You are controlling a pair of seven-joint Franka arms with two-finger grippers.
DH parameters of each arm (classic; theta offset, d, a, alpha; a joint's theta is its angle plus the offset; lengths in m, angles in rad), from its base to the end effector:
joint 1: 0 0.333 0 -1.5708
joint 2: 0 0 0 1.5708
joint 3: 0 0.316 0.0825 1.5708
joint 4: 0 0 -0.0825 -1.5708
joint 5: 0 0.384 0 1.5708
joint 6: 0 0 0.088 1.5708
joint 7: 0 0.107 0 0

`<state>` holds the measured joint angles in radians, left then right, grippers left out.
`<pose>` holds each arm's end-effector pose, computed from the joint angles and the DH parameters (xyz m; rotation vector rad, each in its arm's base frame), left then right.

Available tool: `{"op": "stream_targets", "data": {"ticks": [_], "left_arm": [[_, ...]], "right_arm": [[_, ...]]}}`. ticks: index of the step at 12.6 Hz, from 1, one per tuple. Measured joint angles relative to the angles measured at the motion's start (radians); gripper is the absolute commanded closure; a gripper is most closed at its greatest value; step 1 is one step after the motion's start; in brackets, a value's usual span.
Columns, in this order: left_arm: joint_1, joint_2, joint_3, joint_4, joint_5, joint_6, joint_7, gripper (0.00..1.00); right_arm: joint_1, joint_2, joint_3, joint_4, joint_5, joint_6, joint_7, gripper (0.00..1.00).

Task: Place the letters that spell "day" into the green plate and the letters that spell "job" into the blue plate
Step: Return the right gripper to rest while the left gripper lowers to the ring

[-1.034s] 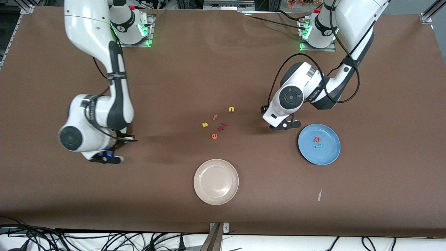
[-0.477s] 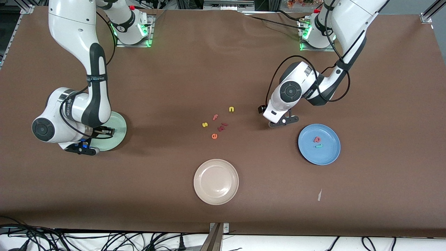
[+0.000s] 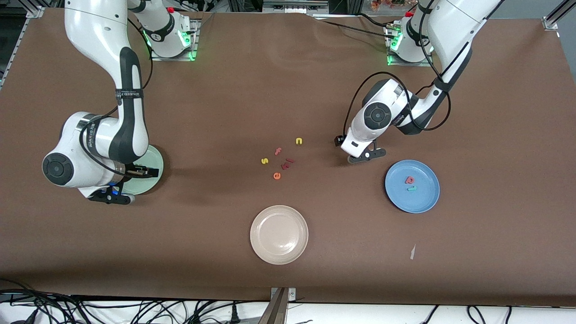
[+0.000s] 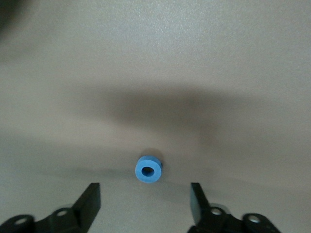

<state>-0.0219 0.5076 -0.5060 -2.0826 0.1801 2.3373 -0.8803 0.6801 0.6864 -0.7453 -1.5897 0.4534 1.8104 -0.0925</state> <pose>0.4885 -0.2845 0.1937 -3.0807 -0.3824 0.3350 0.6545 0.0601 0.2917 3.0951 -0.1388 -0.4153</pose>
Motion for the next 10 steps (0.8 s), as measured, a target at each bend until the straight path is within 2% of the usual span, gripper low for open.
{"op": "stream_targets", "data": {"ticks": [5,7,8,10], "left_arm": [[0.0,0.0,0.0,-0.004,0.0,0.002,0.0,0.24],[0.0,0.0,0.0,-0.004,0.0,0.003,0.0,0.26],[0.0,0.0,0.0,-0.004,0.0,0.003,0.0,0.26],[0.0,0.0,0.0,-0.004,0.0,0.004,0.0,0.28]], "right_arm": [[0.068,-0.001,-0.006,0.028,-0.001,-0.018,0.015,0.0],[0.06,-0.03,0.022,0.035,-0.042,-0.017,0.018,0.0],[0.015,-0.071,0.09,0.034,-0.122,-0.017,0.02,0.0],[-0.139,-0.177,0.281,0.021,-0.286,-0.008,0.031,0.0]]}}
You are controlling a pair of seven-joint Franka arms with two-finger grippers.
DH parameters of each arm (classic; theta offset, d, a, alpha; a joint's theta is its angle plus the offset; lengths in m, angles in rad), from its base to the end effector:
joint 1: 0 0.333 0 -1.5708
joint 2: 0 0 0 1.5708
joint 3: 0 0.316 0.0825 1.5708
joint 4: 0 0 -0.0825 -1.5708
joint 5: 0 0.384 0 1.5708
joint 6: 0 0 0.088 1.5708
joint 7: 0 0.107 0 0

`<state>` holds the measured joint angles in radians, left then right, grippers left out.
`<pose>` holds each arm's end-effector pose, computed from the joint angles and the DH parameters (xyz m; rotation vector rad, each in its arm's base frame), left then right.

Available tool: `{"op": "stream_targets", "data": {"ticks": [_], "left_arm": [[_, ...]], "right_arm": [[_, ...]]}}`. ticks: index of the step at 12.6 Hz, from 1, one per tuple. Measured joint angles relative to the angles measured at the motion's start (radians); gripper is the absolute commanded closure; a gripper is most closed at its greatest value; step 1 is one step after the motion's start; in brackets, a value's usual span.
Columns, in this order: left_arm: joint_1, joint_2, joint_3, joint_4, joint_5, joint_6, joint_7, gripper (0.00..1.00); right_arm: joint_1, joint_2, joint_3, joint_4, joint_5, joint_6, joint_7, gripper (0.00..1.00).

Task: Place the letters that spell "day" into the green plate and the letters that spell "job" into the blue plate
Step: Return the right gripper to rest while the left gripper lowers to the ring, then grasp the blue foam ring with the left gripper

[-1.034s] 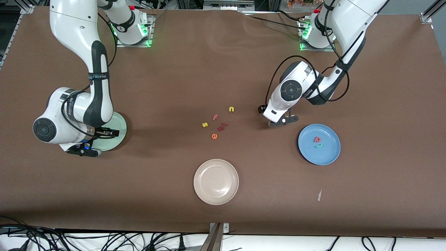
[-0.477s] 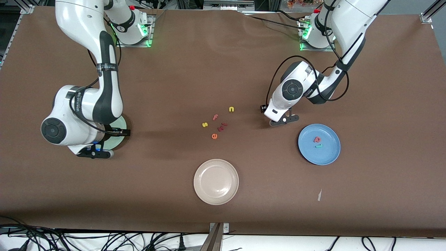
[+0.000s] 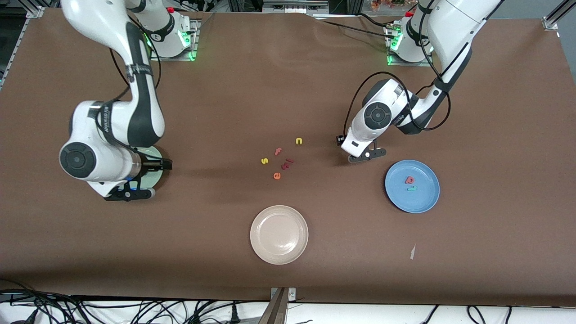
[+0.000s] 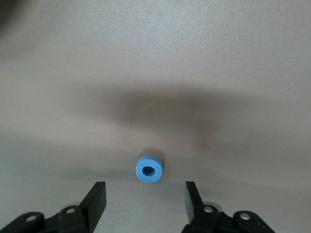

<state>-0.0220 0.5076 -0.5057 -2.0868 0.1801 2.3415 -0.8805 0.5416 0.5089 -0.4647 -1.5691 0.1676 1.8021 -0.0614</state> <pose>0.4873 -0.2842 0.1926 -3.0810 -0.3822 0.3355 0.6494 0.1037 0.3552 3.0503 0.1653 -0.3360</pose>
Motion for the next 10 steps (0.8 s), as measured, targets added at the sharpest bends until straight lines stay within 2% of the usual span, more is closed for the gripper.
{"op": "stream_targets", "data": {"ticks": [1,2,3,7,9,10], "left_arm": [[0.0,0.0,0.0,0.0,0.0,0.0,0.0,0.28],[0.0,0.0,0.0,-0.001,0.0,0.0,0.0,0.28],[0.0,0.0,0.0,-0.001,0.0,0.001,0.0,0.28],[0.0,0.0,0.0,-0.004,0.0,0.004,0.0,0.28],[0.0,0.002,0.0,-0.008,0.0,0.022,-0.013,0.41],[-0.001,0.004,0.0,-0.01,0.0,0.026,-0.019,0.43]], "right_arm": [[-0.076,-0.06,0.076,-0.019,-0.046,0.008,0.0,0.0],[-0.136,-0.122,0.123,-0.04,-0.07,0.01,-0.001,0.0],[-0.173,-0.18,0.145,-0.057,-0.084,-0.003,-0.004,0.0],[-0.243,-0.373,0.182,-0.079,-0.186,-0.166,-0.005,0.0],[-0.251,-0.44,0.188,-0.074,-0.192,-0.213,-0.005,0.0],[-0.252,-0.462,0.189,-0.071,-0.192,-0.219,-0.005,0.0]]}}
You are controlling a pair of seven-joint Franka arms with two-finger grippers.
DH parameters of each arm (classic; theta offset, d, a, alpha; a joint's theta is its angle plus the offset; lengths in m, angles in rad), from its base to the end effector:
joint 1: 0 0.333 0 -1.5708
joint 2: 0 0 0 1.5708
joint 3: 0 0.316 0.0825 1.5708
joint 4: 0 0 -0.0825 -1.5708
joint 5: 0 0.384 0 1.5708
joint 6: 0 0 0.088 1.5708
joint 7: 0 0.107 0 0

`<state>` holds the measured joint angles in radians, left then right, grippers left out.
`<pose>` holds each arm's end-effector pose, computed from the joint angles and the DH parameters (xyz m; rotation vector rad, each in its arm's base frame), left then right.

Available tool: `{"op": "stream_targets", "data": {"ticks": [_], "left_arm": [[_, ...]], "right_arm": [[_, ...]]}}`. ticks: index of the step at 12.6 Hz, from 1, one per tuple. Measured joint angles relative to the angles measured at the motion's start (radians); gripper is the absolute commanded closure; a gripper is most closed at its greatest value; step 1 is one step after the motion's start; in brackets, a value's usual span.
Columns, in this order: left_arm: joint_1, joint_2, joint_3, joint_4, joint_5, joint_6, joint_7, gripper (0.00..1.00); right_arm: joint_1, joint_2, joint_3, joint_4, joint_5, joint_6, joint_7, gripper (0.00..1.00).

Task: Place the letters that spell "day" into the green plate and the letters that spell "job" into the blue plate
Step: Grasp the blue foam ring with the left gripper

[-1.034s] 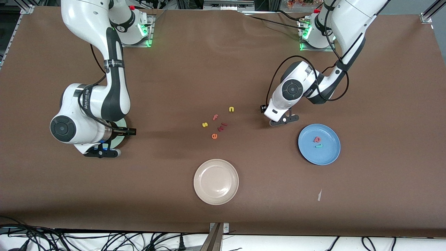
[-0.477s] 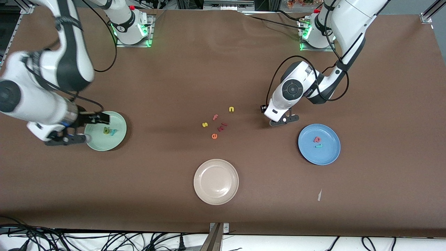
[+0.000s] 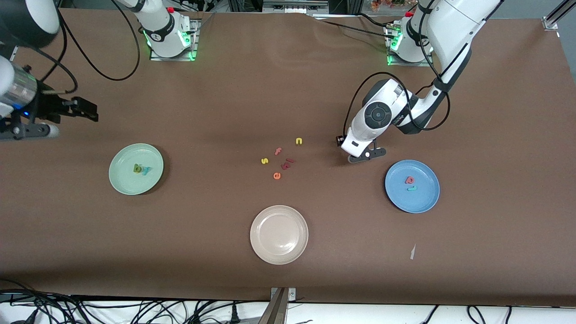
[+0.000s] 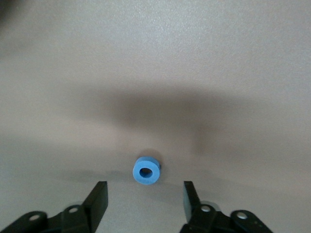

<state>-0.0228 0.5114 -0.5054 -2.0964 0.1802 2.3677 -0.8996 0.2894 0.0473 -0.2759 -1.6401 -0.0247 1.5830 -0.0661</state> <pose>0.4856 -0.2851 0.1892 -3.0882 -0.4122 0.3245 0.5642 0.0082 0.5675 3.1001 0.1253 -0.1608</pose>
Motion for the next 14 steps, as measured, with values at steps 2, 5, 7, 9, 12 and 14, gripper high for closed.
{"op": "stream_targets", "data": {"ticks": [2,5,7,9,12,14], "left_arm": [[-0.002,0.006,0.0,-0.002,0.0,0.005,-0.005,0.48],[-0.003,0.013,0.0,-0.004,0.01,0.01,-0.007,0.49],[-0.003,0.023,0.0,-0.004,0.058,0.019,-0.017,0.51],[-0.003,0.035,0.001,-0.004,0.064,0.027,-0.018,0.55],[-0.003,0.04,0.001,-0.004,0.064,0.038,-0.018,0.59],[-0.003,0.04,0.001,-0.004,0.064,0.047,-0.018,0.59]], "right_arm": [[0.0,-0.023,0.001,0.001,0.0,-0.003,0.001,0.0],[-0.004,-0.016,-0.007,0.001,0.0,-0.018,0.026,0.0],[-0.01,-0.007,-0.014,0.002,0.0,-0.024,0.027,0.0],[-0.011,-0.005,-0.014,0.003,0.0,-0.026,0.032,0.0],[-0.011,-0.005,-0.014,0.004,0.0,-0.035,0.034,0.0],[-0.011,-0.005,-0.014,0.006,0.0,-0.045,0.034,0.0]]}}
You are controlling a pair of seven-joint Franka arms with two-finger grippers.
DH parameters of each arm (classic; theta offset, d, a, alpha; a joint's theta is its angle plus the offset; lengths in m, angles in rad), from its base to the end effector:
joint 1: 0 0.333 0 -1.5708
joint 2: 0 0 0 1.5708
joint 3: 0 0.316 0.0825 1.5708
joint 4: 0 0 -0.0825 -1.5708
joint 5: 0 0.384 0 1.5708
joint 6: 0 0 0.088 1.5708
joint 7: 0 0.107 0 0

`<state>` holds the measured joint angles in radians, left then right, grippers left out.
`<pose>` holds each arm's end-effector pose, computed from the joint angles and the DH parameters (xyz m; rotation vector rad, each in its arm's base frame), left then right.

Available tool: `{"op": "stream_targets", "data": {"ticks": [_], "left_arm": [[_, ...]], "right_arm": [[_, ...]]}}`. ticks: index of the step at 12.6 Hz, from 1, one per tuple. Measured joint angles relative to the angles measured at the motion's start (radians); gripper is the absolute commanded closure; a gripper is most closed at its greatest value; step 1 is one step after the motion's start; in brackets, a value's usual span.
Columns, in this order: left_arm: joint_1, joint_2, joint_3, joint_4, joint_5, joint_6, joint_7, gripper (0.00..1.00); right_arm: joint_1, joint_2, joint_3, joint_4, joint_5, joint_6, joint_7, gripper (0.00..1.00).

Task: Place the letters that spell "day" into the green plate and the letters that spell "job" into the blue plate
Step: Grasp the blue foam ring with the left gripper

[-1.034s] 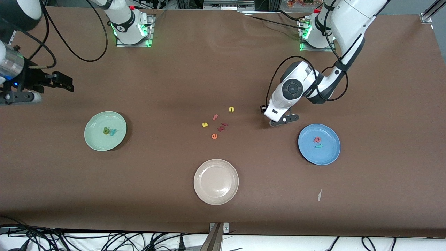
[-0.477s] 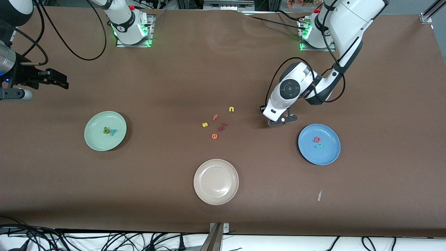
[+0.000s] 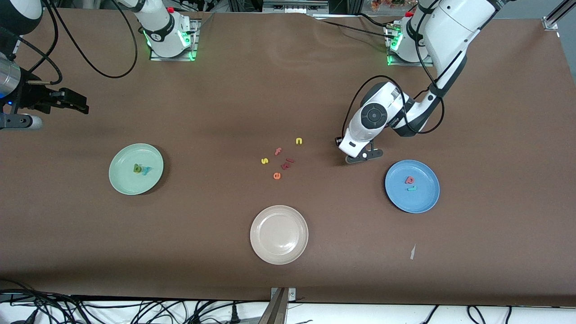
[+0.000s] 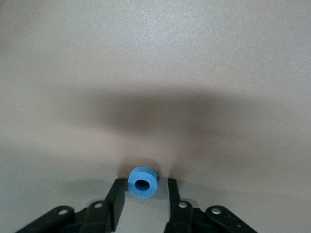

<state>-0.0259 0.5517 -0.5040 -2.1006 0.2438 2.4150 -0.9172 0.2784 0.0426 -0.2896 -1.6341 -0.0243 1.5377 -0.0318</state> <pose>0.4823 -0.2879 0.1711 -3.0937 -0.3638 0.2917 0.5583 -0.0059 0.5695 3.1006 0.0324 -0.2143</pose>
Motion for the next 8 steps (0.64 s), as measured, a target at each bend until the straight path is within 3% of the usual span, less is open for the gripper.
{"op": "stream_targets", "data": {"ticks": [1,3,6,8], "left_arm": [[0.0,0.0,0.0,0.0,0.0,0.004,0.0,0.59],[0.0,0.002,0.0,0.0,0.0,0.016,0.0,0.71],[0.0,0.003,-0.001,0.0,0.0,0.022,0.0,0.97],[0.0,0.003,-0.001,0.0,0.0,0.022,0.0,1.0]], "right_arm": [[0.0,0.0,0.0,0.0,0.0,-0.004,0.0,0.0],[0.0,0.0,-0.003,0.001,0.0,-0.018,0.002,0.0],[-0.001,-0.001,-0.027,0.003,0.0,-0.02,0.003,0.0],[-0.001,-0.001,-0.032,0.003,0.0,-0.02,0.003,0.0]]}}
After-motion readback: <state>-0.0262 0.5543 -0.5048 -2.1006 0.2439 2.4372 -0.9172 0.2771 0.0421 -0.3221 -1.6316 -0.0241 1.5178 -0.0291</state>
